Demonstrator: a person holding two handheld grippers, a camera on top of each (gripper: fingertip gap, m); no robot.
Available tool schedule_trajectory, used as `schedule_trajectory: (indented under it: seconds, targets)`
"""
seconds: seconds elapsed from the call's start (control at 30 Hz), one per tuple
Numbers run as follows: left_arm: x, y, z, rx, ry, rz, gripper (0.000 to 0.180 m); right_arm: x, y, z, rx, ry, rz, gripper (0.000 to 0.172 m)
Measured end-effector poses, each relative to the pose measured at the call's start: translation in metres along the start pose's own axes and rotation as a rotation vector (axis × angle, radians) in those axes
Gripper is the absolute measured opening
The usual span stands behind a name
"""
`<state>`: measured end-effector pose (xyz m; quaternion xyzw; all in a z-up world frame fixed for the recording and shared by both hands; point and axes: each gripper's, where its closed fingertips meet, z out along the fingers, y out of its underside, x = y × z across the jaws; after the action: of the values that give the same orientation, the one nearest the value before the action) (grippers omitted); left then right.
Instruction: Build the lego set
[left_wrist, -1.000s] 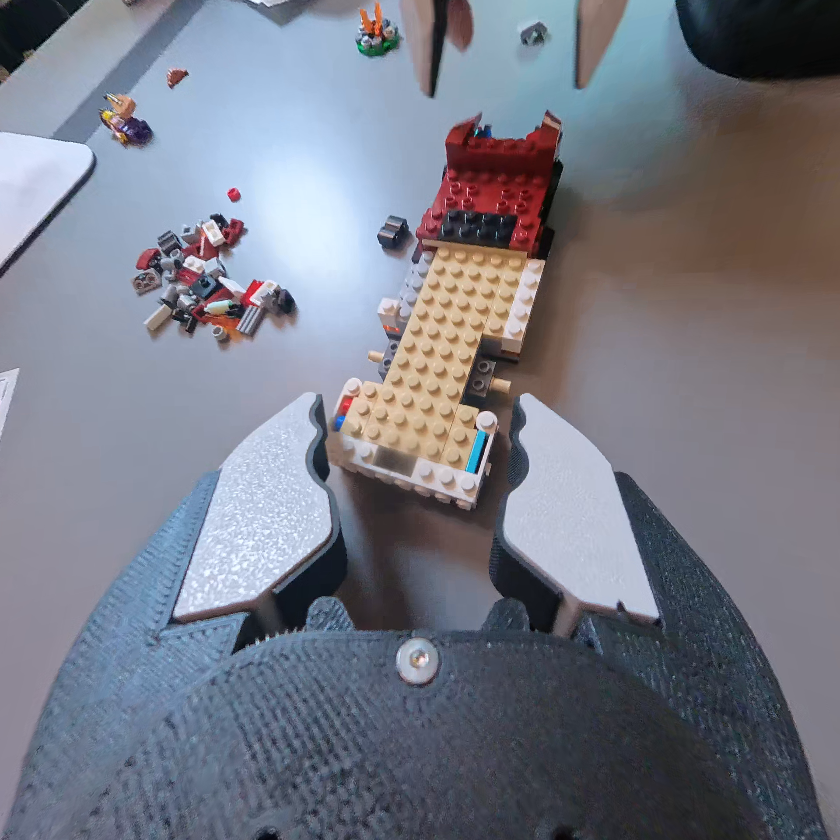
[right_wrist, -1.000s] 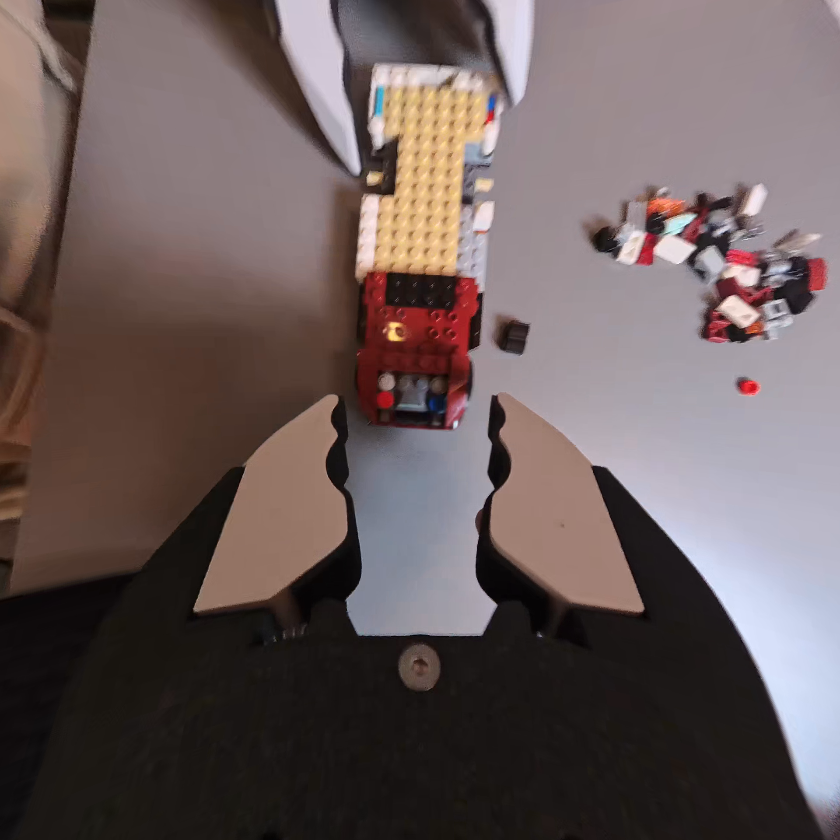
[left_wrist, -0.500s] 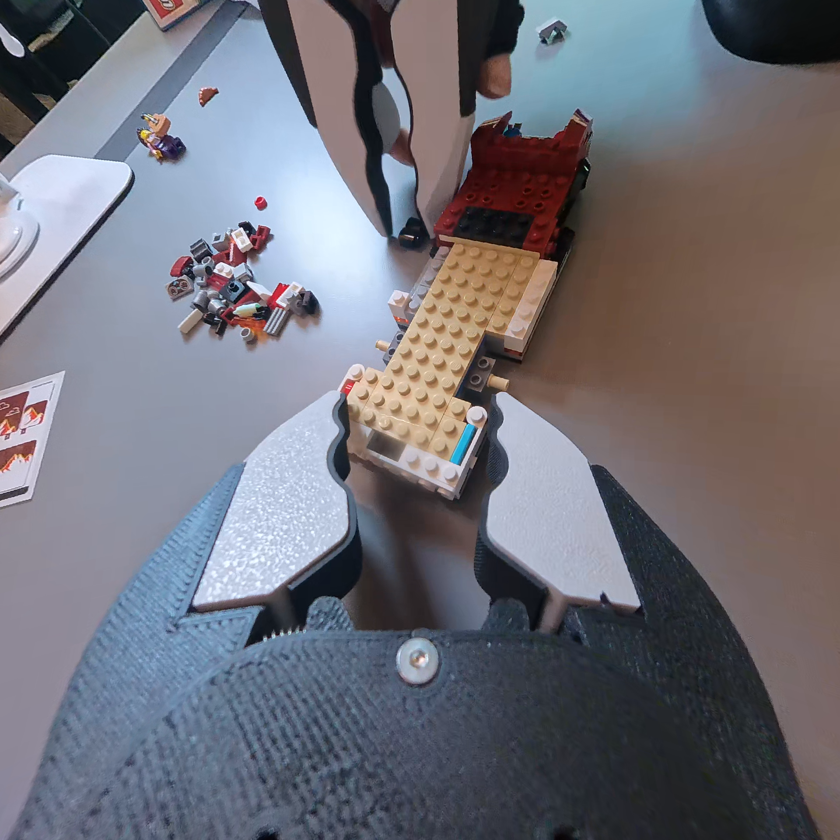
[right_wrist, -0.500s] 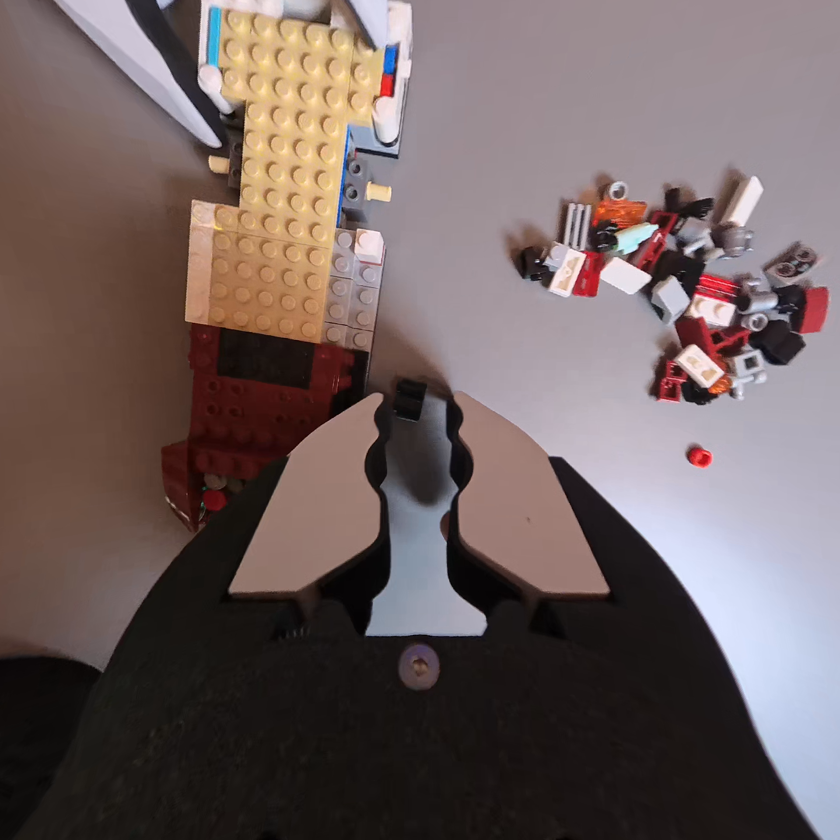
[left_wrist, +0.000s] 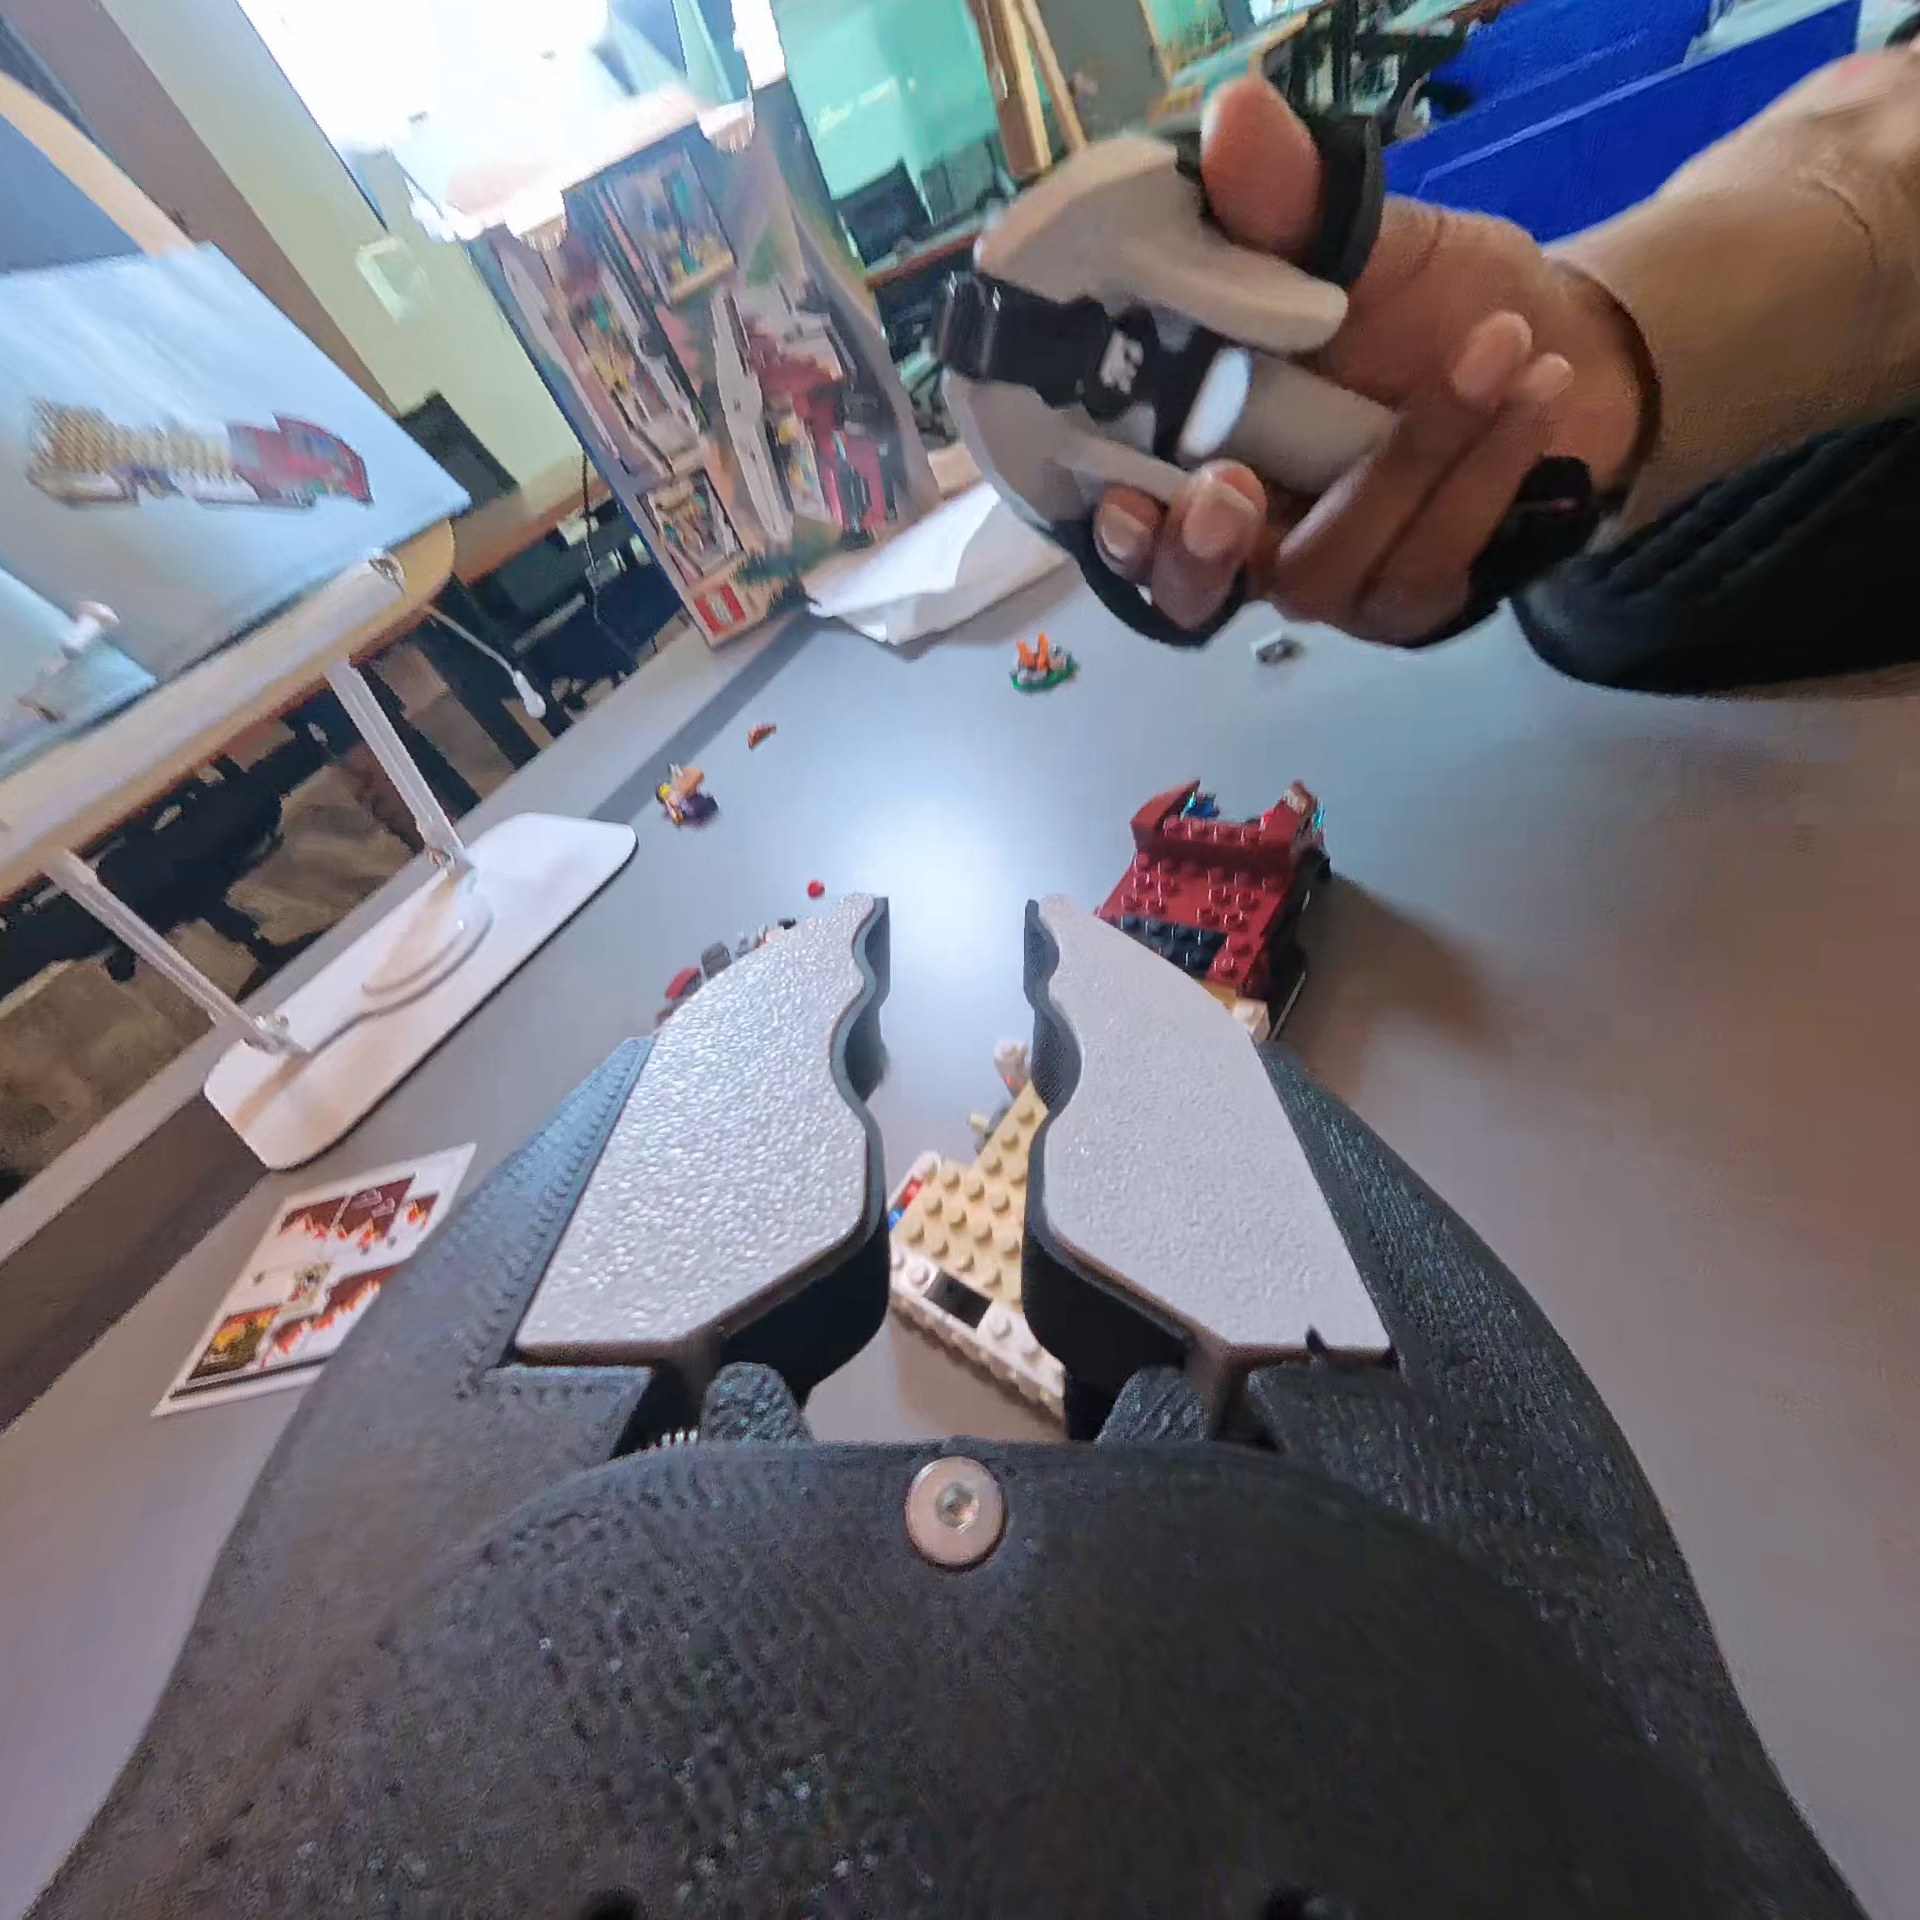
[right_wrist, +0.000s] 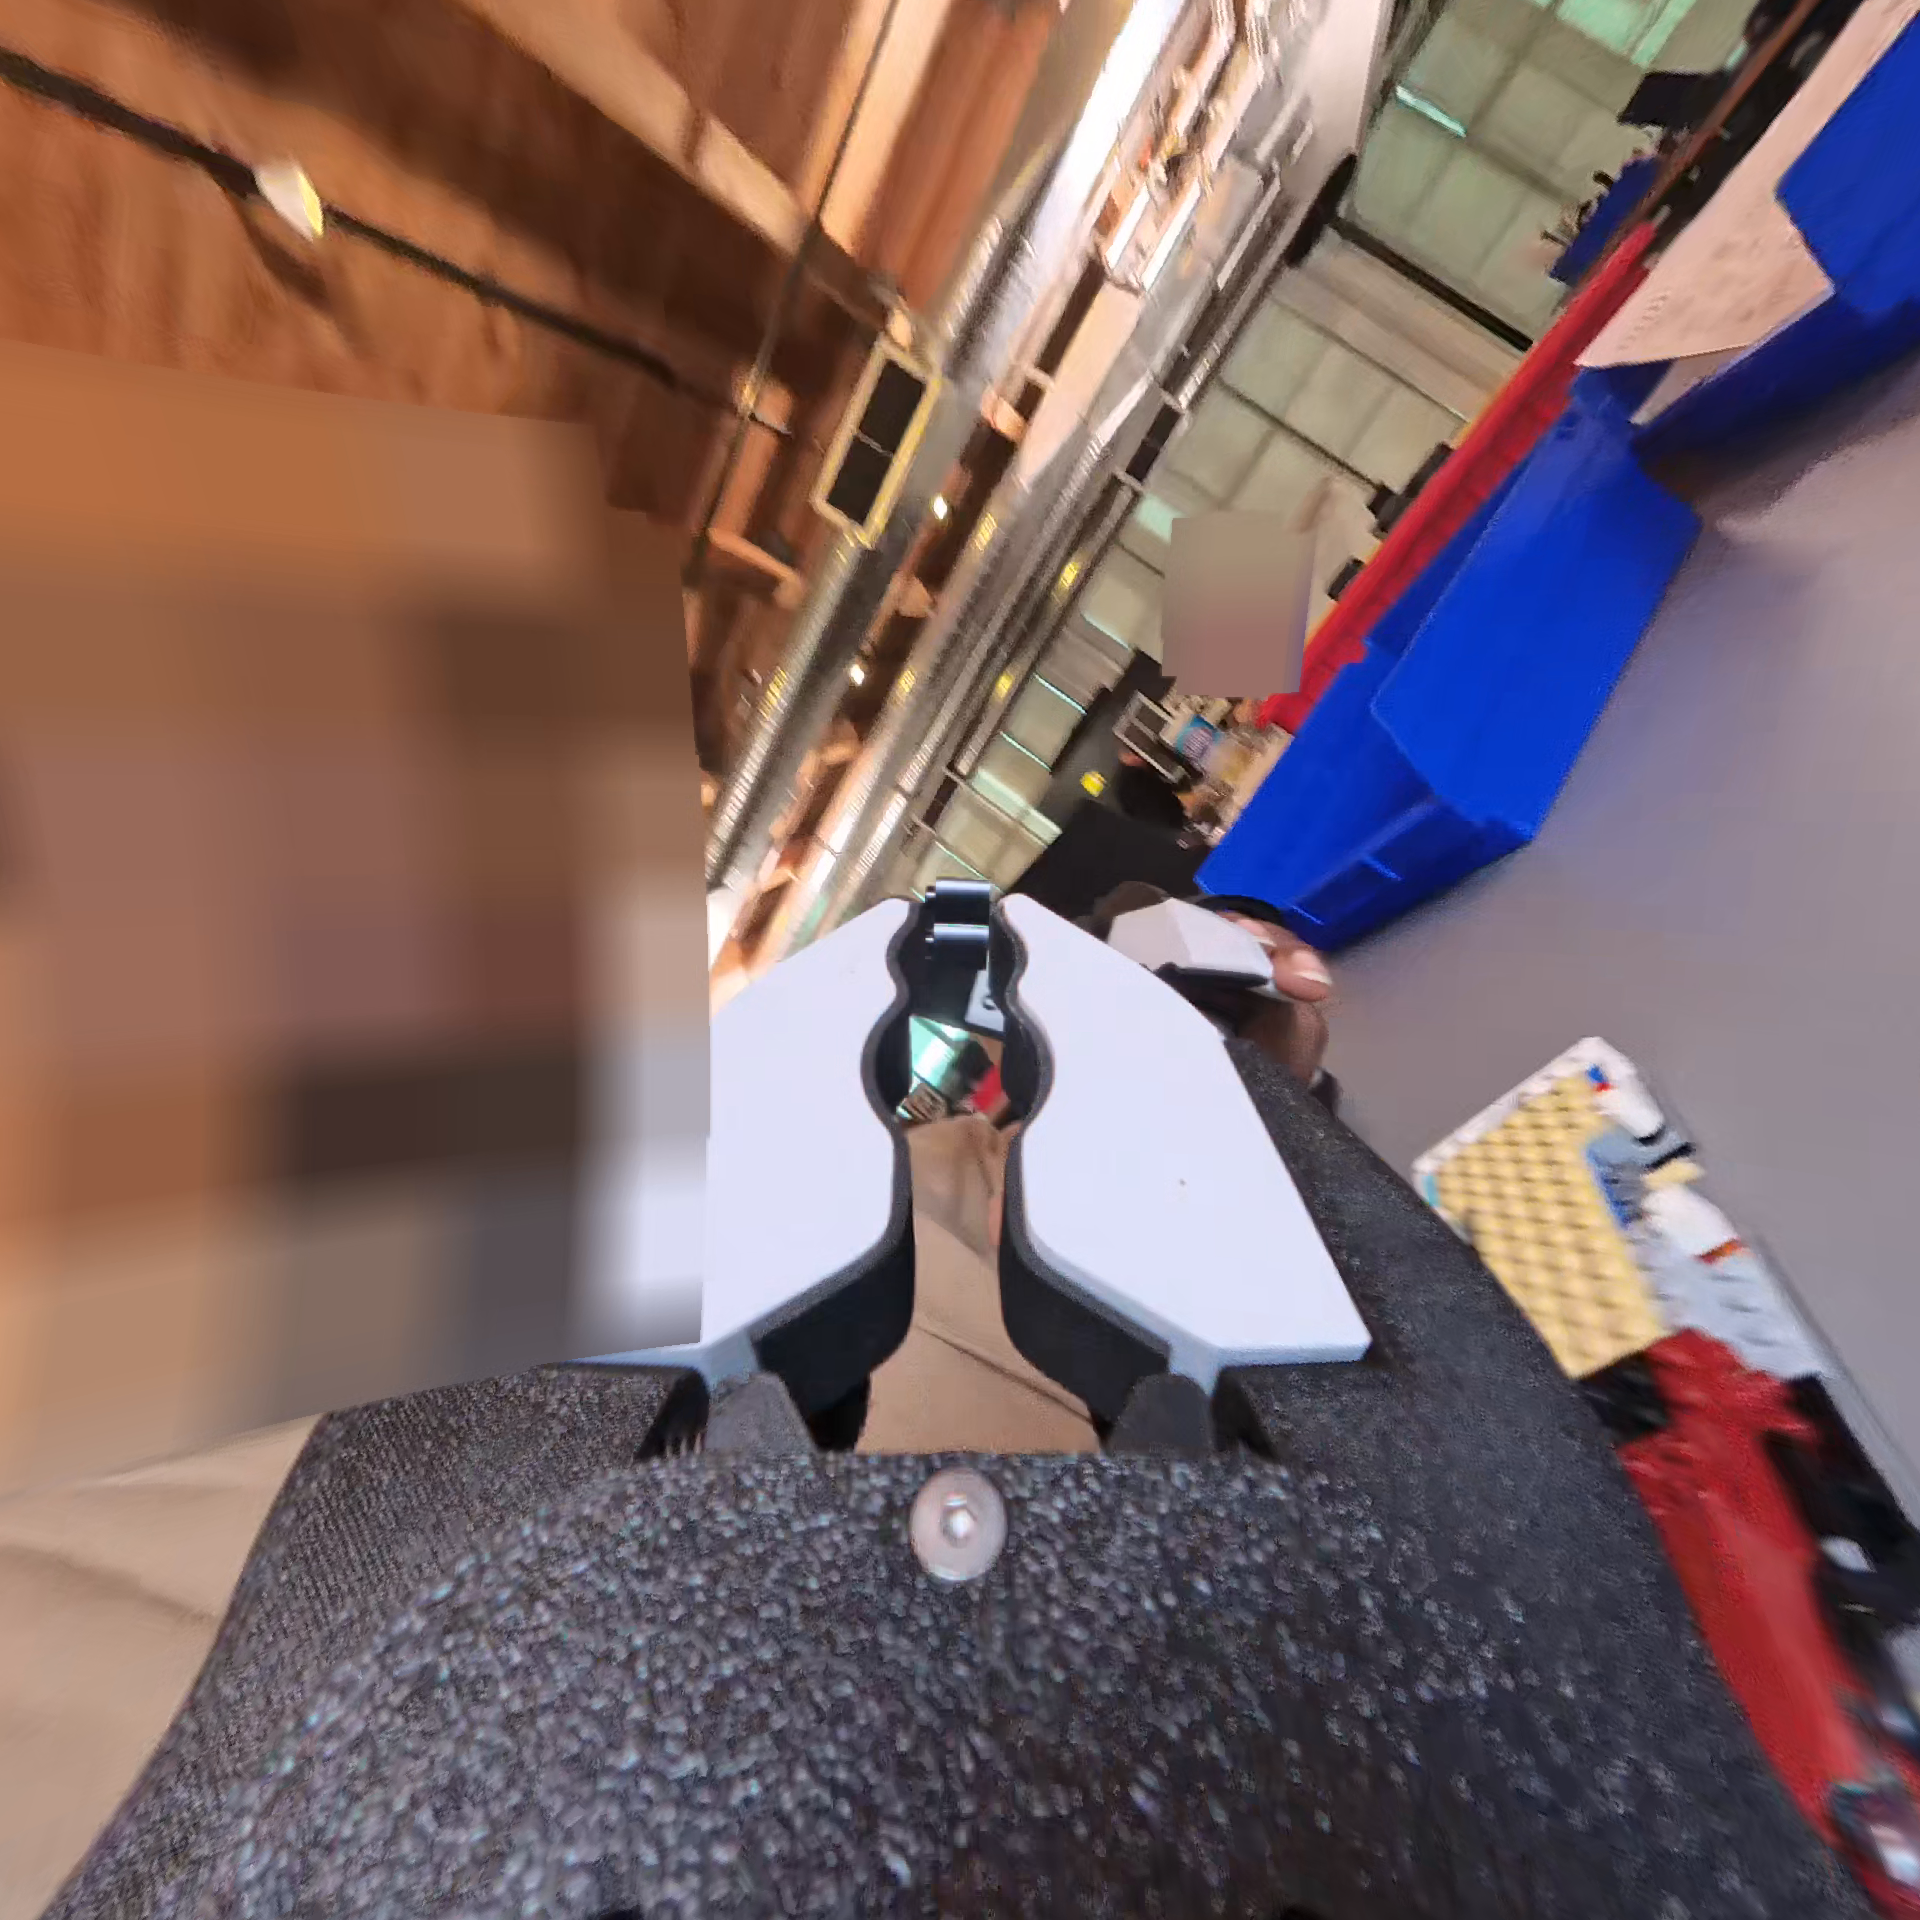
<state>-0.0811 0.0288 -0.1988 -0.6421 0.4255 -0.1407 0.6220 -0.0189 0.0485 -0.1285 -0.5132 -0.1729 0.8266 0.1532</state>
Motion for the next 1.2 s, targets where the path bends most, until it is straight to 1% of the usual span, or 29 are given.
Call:
schedule_trajectory:
  seconds: [0.07, 0.17, 0.3, 0.43, 0.53, 0.67, 0.83, 0.93, 1.03, 1.1, 1.2]
  targets:
    - [0.001, -0.015, 0.001, 0.048, -0.003, 0.006, 0.023, -0.008, 0.009, -0.002, 0.047, -0.048, 0.053, 0.012]
    - [0.004, -0.038, 0.001, 0.117, 0.013, -0.002, 0.023, -0.018, 0.023, 0.001, 0.068, -0.095, 0.088, 0.012]
    - [0.020, -0.070, 0.003, 0.197, 0.082, 0.015, 0.025, -0.026, 0.039, 0.009, 0.057, -0.123, 0.104, 0.012]
    - [0.038, -0.088, 0.007, 0.234, 0.129, 0.087, 0.026, -0.027, 0.048, 0.014, 0.043, -0.128, 0.107, 0.012]
    - [0.044, -0.089, 0.009, 0.232, 0.128, 0.119, 0.025, -0.026, 0.054, 0.016, 0.024, -0.122, 0.106, 0.012]
    - [0.049, -0.084, 0.010, 0.227, 0.124, 0.151, 0.017, -0.023, 0.061, 0.014, 0.011, -0.112, 0.117, 0.012]
    - [0.051, -0.080, 0.012, 0.223, 0.122, 0.155, 0.017, -0.019, 0.063, 0.011, 0.010, -0.103, 0.120, 0.012]
    - [0.050, -0.075, 0.014, 0.213, 0.117, 0.145, 0.017, -0.014, 0.062, 0.010, -0.005, -0.063, 0.102, 0.013]
    - [0.047, -0.069, 0.014, 0.205, 0.133, 0.090, 0.017, -0.004, 0.055, 0.004, -0.050, 0.059, -0.023, 0.022]
    - [0.047, -0.060, 0.017, 0.178, 0.177, 0.022, 0.017, -0.001, 0.048, -0.002, -0.121, 0.161, -0.195, 0.026]
    - [0.051, -0.047, 0.024, 0.141, 0.241, -0.069, 0.016, 0.004, 0.051, -0.013, -0.331, 0.309, -0.514, 0.027]
